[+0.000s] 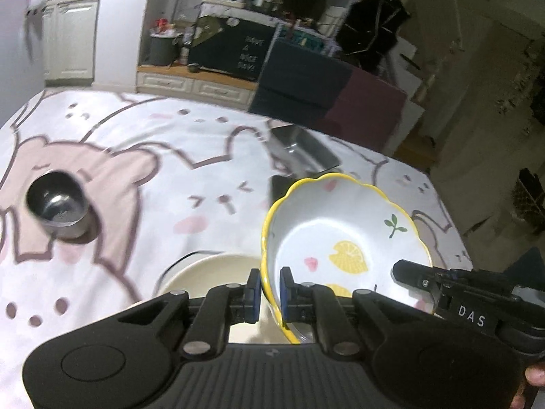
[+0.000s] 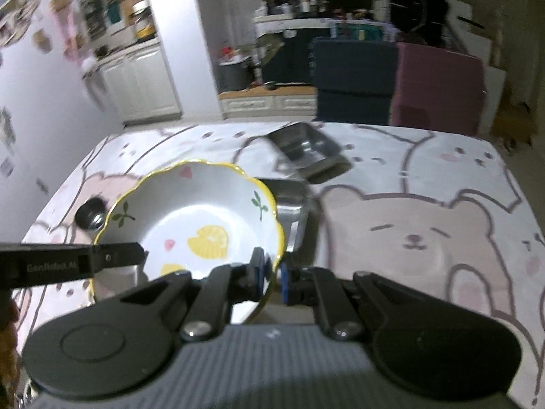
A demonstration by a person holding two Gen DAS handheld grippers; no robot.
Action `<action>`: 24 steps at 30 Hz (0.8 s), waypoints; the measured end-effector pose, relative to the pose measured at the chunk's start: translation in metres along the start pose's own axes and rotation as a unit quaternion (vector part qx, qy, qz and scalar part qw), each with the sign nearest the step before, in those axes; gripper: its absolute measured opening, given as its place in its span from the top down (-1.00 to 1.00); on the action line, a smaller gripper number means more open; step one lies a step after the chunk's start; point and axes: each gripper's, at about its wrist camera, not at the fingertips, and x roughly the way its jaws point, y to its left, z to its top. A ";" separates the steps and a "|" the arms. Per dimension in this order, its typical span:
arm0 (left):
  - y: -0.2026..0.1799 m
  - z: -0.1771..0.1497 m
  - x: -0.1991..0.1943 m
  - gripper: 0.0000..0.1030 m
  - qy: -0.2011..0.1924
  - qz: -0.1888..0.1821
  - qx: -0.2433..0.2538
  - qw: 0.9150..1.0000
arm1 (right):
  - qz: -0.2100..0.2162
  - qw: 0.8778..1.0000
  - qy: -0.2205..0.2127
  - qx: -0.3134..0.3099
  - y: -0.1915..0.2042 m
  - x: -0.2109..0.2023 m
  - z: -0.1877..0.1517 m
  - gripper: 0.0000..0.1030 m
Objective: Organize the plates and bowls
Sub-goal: 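Lift the lemon bowl with both grippers and carry it over the cream bowl, then lower the lemon-print bowl into the cream bowl with both grippers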
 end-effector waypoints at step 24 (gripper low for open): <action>0.044 -0.027 0.050 0.70 0.112 0.018 0.030 0.993 | -0.006 0.989 0.109 -0.102 0.064 0.058 -0.018 0.76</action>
